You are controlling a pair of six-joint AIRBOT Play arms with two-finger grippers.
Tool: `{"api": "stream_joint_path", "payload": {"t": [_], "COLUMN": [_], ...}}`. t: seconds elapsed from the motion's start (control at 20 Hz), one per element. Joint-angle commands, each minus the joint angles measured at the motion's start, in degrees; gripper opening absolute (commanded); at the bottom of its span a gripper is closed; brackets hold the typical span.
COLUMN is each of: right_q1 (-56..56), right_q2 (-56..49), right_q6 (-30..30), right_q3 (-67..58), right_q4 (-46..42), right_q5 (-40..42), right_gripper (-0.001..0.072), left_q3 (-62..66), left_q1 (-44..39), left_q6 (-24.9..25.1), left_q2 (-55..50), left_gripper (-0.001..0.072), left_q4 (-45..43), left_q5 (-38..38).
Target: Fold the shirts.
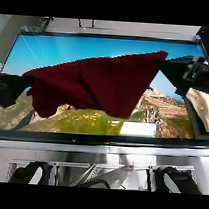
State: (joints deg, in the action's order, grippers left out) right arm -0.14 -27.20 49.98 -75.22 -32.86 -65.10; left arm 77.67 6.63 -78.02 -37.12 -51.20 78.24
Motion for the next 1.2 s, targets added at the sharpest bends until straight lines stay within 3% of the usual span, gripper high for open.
{"api": "stream_joint_path", "payload": {"t": [0.0,0.2,0.4,0.65,0.7,0.8,0.85,1.0,1.15], "right_q1": [-0.1,-0.1,0.0,-0.1,-0.2,-1.8,-3.1,-9.6,-13.7], "right_q2": [3.5,-4.5,-18.5,-38.5,-41.1,-43.5,-43.3,-38.9,-33.4], "right_q6": [-0.3,-0.3,-0.4,-0.7,-0.7,-0.4,0.0,3.4,6.0], "right_q3": [0.0,1.9,8.2,12.7,12.5,11.0,10.2,9.2,12.4], "right_q4": [-2.4,-4.2,-4.0,-4.0,-4.0,-4.0,-4.0,-4.1,-4.9], "right_q5": [0.1,-1.3,-4.1,2.5,5.2,7.0,6.2,0.9,-9.9], "right_gripper": [0.0019,0.0019,0.0019,0.002,0.0061,0.0456,0.0501,0.05,0.05], "left_q3": [-0.6,-10.3,-19.6,-26.1,-26.1,-24.5,-23.5,-19.3,-16.1], "left_q1": [3.4,2.5,-3.5,-7.9,-7.8,-7.6,-7.6,-7.7,-7.6], "left_q6": [0.5,3.4,8.5,12.0,12.2,12.3,12.3,12.3,12.2], "left_q2": [2.0,-3.4,-14.6,-30.3,-33.2,-37.7,-39.4,-42.8,-43.2], "left_gripper": [0.0013,0.0013,0.0014,0.0014,0.0014,0.0014,0.0013,0.0014,0.0013], "left_q4": [-0.3,-0.3,-0.3,-0.3,-0.3,-0.3,-0.3,-0.3,-0.3], "left_q5": [2.3,2.7,0.5,-6.6,-6.8,-6.1,-5.7,-4.2,-4.3]}}
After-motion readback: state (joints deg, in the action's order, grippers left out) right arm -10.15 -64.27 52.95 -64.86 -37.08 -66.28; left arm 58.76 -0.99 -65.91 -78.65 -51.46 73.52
